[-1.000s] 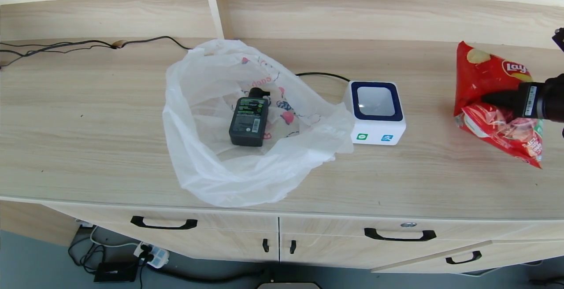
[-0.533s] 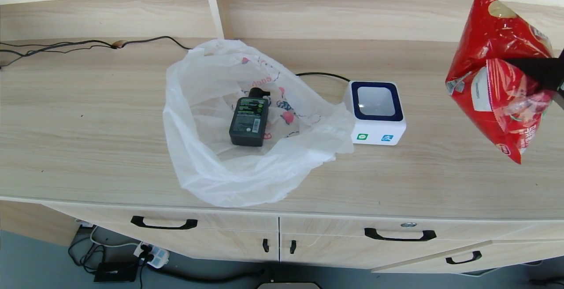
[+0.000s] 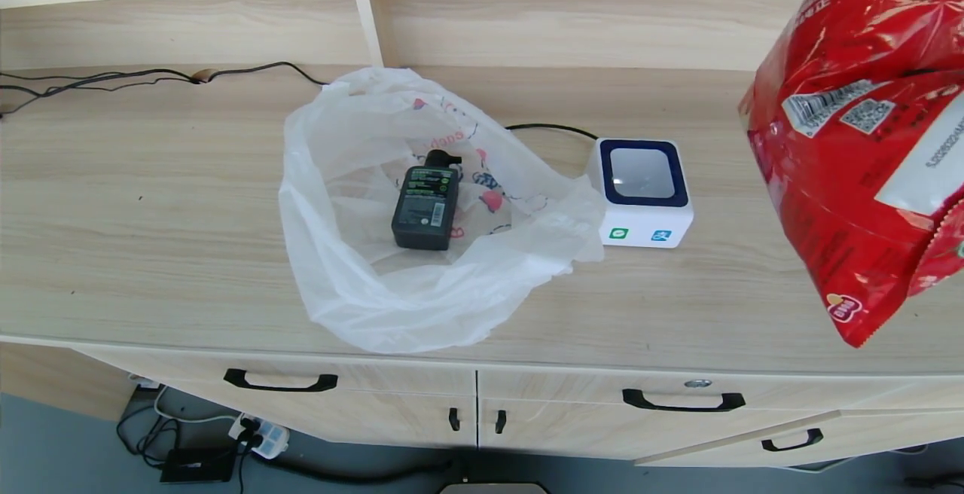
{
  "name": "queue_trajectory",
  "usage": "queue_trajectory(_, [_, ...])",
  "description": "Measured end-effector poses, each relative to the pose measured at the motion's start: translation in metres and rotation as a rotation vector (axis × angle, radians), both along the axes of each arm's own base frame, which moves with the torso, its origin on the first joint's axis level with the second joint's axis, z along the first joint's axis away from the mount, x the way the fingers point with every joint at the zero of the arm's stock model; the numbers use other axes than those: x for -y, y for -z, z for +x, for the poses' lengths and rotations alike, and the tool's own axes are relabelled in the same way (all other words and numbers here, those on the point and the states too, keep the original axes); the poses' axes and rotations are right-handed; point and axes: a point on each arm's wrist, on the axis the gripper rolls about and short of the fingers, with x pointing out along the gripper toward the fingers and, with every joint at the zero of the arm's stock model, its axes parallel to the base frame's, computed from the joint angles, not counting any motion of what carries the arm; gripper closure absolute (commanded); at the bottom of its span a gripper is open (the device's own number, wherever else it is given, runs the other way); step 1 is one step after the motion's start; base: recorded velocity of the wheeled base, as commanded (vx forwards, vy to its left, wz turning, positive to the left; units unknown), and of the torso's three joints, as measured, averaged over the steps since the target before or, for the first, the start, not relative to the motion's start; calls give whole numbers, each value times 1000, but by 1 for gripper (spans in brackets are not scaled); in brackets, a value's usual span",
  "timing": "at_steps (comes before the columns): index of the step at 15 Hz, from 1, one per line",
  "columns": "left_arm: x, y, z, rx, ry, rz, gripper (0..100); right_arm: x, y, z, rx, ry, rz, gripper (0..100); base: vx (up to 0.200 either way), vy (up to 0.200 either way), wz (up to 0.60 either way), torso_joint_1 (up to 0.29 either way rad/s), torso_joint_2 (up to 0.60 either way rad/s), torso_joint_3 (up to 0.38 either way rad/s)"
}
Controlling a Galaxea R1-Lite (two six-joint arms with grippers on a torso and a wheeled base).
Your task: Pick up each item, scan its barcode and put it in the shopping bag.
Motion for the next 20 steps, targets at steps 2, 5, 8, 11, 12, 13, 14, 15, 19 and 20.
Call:
queue_trajectory(2, [0, 0, 0, 1, 0, 1, 0, -6, 3, -9, 40, -62, 16, 100, 0, 0, 0, 0, 0, 0])
queue_trajectory(5, [0, 0, 0, 1, 0, 1, 0, -14, 3, -21, 85, -153, 17, 100, 0, 0, 0, 0, 0, 0])
queue_trajectory(8, [0, 0, 0, 1, 1, 1, 0, -21, 11, -32, 104, -236, -14, 100, 0, 0, 0, 0, 0, 0])
queue_trajectory(11, [0, 0, 0, 0, 1, 1, 0, -31, 15, -42, 121, -336, -37, 100, 0, 0, 0, 0, 0, 0])
queue_trajectory(12, [0, 0, 0, 0, 0, 1, 0, -35, 17, -44, 128, -366, -49, 100, 0, 0, 0, 0, 0, 0])
queue_trajectory(13, [0, 0, 0, -1, 0, 2, 0, -38, 18, -45, 129, -388, -58, 100, 0, 0, 0, 0, 0, 0])
queue_trajectory(14, [0, 0, 0, -1, 0, 2, 0, -42, 19, -44, 124, -404, -64, 100, 0, 0, 0, 0, 0, 0])
queue_trajectory(15, [0, 0, 0, -1, 0, 0, 0, -47, 17, -43, 134, -419, -58, 100, 0, 0, 0, 0, 0, 0])
queue_trajectory(19, [0, 0, 0, -3, 1, -1, 0, -65, 12, -35, 136, -468, -56, 100, 0, 0, 0, 0, 0, 0])
queue_trajectory(20, [0, 0, 0, -3, 0, -1, 0, -68, 11, -35, 137, -485, -57, 100, 0, 0, 0, 0, 0, 0])
